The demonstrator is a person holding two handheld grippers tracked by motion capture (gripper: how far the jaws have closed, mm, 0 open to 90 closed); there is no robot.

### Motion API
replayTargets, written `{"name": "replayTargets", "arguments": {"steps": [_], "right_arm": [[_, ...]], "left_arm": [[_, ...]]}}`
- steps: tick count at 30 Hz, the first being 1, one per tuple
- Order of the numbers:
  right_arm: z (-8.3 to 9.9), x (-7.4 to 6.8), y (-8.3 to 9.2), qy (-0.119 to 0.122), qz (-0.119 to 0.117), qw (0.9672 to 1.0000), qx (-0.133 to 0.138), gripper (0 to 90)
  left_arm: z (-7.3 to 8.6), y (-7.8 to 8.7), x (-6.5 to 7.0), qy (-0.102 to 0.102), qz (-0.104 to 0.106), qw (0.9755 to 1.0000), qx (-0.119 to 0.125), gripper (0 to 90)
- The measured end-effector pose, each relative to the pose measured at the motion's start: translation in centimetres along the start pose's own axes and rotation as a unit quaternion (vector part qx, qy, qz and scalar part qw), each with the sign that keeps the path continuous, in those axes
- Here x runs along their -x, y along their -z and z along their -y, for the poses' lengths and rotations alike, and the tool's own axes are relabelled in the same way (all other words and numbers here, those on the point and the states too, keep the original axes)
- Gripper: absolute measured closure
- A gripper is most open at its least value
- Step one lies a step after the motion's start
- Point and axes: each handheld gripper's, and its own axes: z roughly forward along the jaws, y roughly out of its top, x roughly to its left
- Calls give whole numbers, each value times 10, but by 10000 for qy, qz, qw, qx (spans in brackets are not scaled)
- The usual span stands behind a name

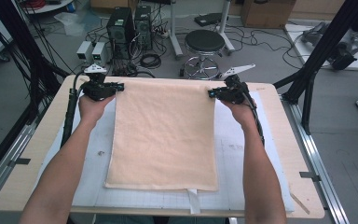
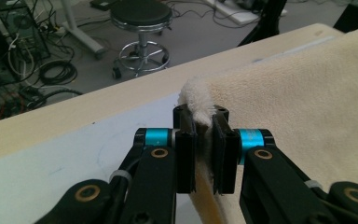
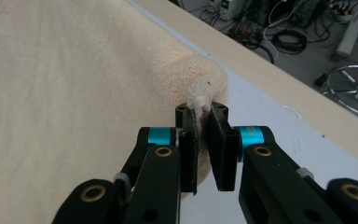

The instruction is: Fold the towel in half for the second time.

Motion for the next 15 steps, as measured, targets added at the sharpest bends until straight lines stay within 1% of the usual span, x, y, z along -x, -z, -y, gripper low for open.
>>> {"name": "replayTargets", "arguments": {"steps": [1,3,4,6,7,8,9,10,12,13,14,15], "right_arm": [[1,-1,0,19,-41,10000,-41,831],[4,-3,1,55,-71,10000,-15,829],[6,-4,1,4,-141,9999,-43,828],[8,-6,-1,19,-237,9996,-146,827],[8,-8,-1,27,-269,9995,-175,827],[8,-10,0,62,-311,9994,-171,827],[8,-12,0,113,-309,9994,-81,827],[9,-13,2,112,-319,9994,-22,827],[14,-15,3,48,-395,9992,17,827],[17,-16,4,33,-410,9992,29,827],[22,-16,5,-24,-460,9989,38,827],[26,-17,5,-32,-480,9988,49,827]], "left_arm": [[1,0,1,-70,25,10000,-50,817],[5,2,2,-45,61,10000,-26,817],[8,2,3,-9,79,10000,-51,817],[12,4,6,-84,77,9999,-105,816],[14,5,6,-83,105,9999,-88,816],[16,7,7,-75,111,9999,-79,816],[17,8,8,-69,106,9999,-53,816],[18,10,8,-53,109,9999,-51,816],[19,15,11,-103,148,9998,-62,815],[21,17,13,-138,195,9997,-18,815],[22,19,14,-159,225,9996,-19,816],[23,21,15,-193,248,9995,-38,815]]}}
